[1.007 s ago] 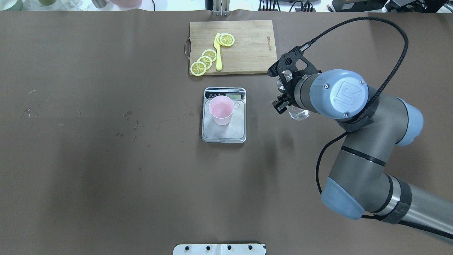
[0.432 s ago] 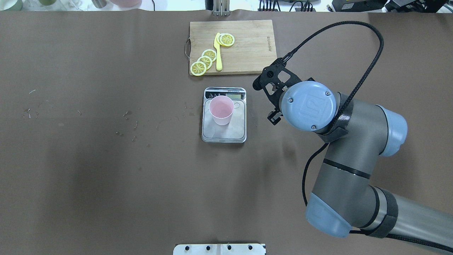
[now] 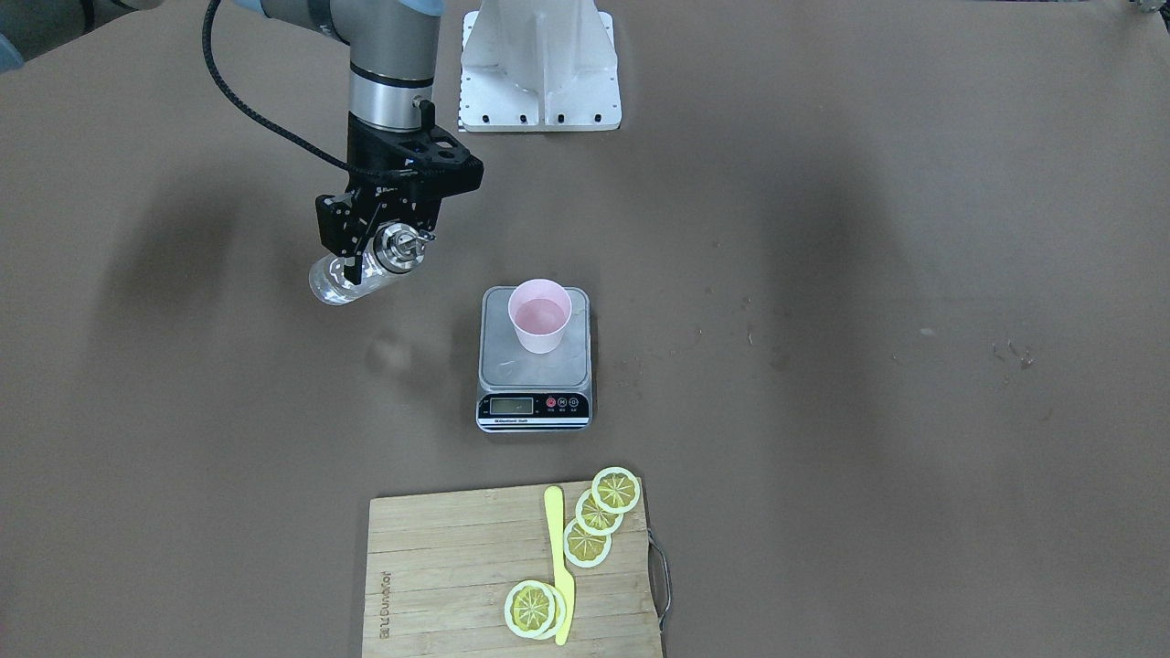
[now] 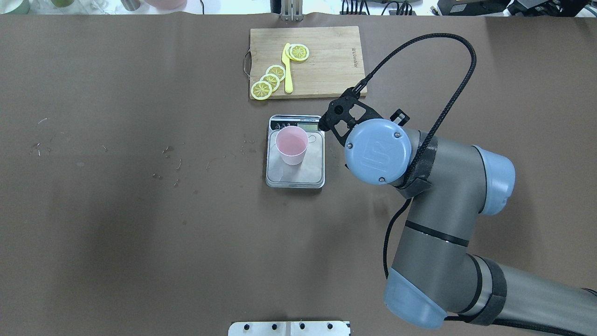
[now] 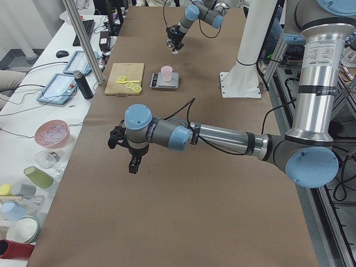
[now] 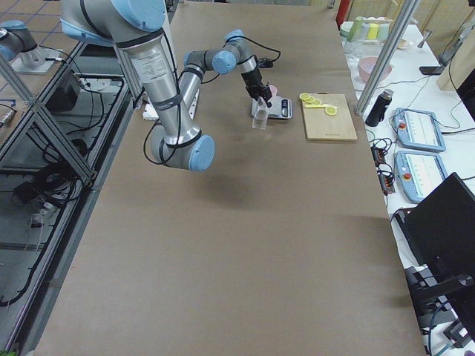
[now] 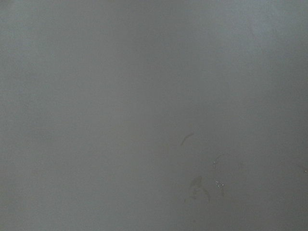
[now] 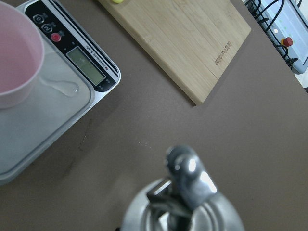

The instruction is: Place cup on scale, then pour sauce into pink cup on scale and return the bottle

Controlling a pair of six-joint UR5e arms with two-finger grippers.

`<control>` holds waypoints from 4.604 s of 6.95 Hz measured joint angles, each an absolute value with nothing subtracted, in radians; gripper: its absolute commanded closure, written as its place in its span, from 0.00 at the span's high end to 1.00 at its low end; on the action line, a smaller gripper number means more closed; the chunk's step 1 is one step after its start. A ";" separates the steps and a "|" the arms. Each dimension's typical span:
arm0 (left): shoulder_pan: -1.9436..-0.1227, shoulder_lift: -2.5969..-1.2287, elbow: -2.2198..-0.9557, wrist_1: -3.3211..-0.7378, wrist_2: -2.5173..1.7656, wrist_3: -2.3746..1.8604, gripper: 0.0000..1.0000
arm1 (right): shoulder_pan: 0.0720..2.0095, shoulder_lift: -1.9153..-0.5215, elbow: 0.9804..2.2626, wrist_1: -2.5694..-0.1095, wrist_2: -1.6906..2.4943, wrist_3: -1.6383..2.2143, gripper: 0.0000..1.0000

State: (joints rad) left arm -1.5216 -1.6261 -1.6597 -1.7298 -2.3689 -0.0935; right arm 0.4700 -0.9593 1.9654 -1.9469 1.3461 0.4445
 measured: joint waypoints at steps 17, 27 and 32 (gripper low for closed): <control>-1.528 -1.620 -1.619 -1.746 -2.372 -0.095 0.97 | 0.435 -0.612 1.583 -2.378 1.162 0.316 0.00; -1.528 -1.620 -1.600 -1.746 -2.393 -0.097 0.97 | 0.406 -0.504 1.422 -2.424 1.065 0.235 0.00; -1.528 -1.620 -1.593 -1.744 -2.398 -0.104 0.97 | 0.406 -0.524 1.422 -2.414 0.948 0.170 0.00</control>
